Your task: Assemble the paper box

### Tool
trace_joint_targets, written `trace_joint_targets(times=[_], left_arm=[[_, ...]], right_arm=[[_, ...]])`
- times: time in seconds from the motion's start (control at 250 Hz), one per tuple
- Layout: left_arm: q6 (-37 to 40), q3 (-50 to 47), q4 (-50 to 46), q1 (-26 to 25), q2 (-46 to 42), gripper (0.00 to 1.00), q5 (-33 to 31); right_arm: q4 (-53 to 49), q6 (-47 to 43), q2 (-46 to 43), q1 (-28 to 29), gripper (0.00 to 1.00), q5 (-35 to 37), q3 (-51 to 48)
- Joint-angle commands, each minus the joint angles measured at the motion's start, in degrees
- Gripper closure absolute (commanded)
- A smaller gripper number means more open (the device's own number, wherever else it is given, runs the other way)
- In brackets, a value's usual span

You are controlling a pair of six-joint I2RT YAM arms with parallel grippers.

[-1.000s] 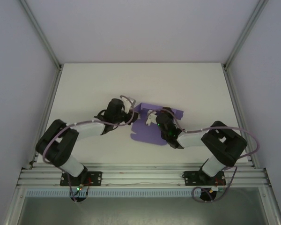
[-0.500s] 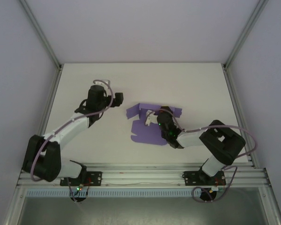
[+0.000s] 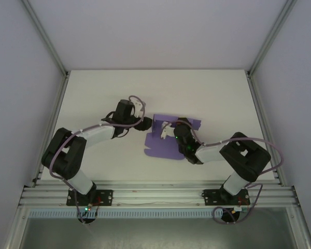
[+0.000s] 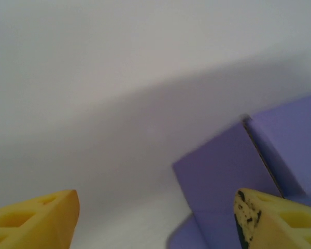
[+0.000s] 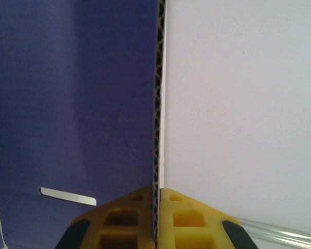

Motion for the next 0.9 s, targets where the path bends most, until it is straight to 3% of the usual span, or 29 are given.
trace_joint_targets(times=[0.0, 0.208, 0.336, 0.476, 0.556, 0.656, 0.895], left_arm=[[3.06, -2.52, 1.65, -1.01, -0.76, 0.28, 6.31], [3.36, -5.87, 6.58, -3.83, -0.32, 0.33, 3.64], [3.80, -6.85, 10.93, -6.10, 1.53, 0.35, -1.68], [2.93, -6.65, 17.08, -6.12, 4.35, 0.38, -0.99], [2.85, -6.57, 19.40, -6.15, 5.42, 0.46, -4.21], [2.32, -7.33, 24.11, -6.13, 6.06, 0.46, -8.61], [2.63, -5.86, 31.82, -6.14, 8.80, 0.45, -7.04]], right_arm=[[-5.29, 1.22, 0.27, -0.21, 1.00, 0.35, -0.16], [-7.00, 1.37, 0.86, -0.19, 1.00, 0.12, -0.26], [-7.46, 1.56, 0.54, 0.23, 1.00, -0.24, -0.26], [-9.53, 1.47, 0.43, 1.00, 1.00, -0.36, -0.22], [-10.28, 1.62, 0.20, 1.48, 1.00, -0.40, -0.39], [-13.74, 3.85, -0.21, 1.69, 1.00, -1.53, 0.01], [-18.87, 6.78, 1.82, 1.57, 1.00, -4.00, 1.53]])
